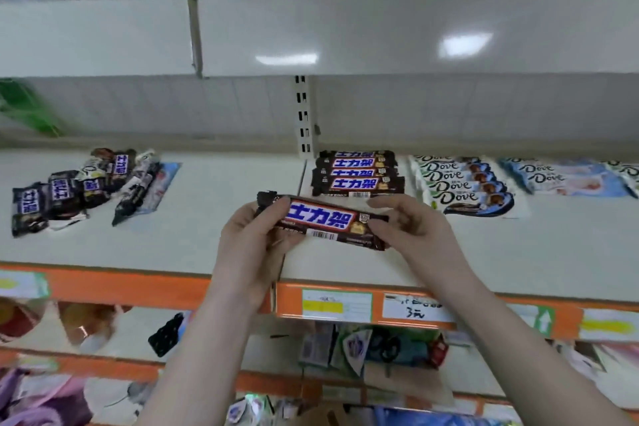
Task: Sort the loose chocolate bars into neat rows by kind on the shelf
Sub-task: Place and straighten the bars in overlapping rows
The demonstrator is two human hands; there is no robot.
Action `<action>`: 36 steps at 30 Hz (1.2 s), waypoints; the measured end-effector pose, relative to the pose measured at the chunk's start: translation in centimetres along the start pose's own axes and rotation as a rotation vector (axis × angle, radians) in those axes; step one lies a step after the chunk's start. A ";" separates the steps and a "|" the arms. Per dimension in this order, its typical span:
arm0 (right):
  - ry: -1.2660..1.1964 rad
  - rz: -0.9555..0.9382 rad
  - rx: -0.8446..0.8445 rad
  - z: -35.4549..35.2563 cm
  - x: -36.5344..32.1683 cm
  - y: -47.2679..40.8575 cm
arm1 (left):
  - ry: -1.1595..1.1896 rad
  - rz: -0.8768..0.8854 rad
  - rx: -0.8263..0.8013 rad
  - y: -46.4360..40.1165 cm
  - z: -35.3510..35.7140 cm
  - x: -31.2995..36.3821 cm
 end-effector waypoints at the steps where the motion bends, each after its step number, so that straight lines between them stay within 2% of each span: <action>1: 0.057 -0.044 0.004 0.1 0.1 -0.1 | -0.016 -0.018 -0.008 -0.1 0.0 -0.2; 6: 0.409 -0.365 -0.092 0.1 0.3 -0.5 | -0.047 -0.122 -0.056 -1.4 0.6 -1.4; 9: 0.594 -0.554 -0.067 -0.6 0.4 -1.7 | -0.175 -0.062 -0.109 -2.0 1.6 -1.3; 11: 0.652 -0.615 -0.037 -1.1 0.5 -2.9 | -0.418 0.132 -0.199 -2.3 2.5 -0.7; 15: 0.725 -0.626 -0.036 -1.5 1.4 -5.4 | -1.020 0.658 -0.337 -3.7 4.6 0.0; 17: 0.764 -0.642 -0.053 -1.4 1.9 -6.2 | -1.166 0.843 -0.347 -4.7 5.5 0.0; 21: 0.829 -0.644 -0.057 -1.3 2.7 -7.0 | -1.262 1.012 -0.381 -6.1 6.3 -0.5; 27: 0.865 -0.643 -0.088 -0.6 3.5 -8.0 | -1.331 1.089 -0.336 -7.1 6.5 -0.9; 36: 0.837 -0.558 -0.109 -0.5 3.8 -8.7 | -1.349 1.037 -0.346 -8.1 6.6 -1.6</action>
Point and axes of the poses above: each hand's wrist, its own y-axis away from the middle knuckle, its own z-axis out of the palm, x = y × z, the point moved 5 cm from there along -y, towards the middle knuckle, and after that the axes turned 15 degrees about x, right-handed, at the moved point
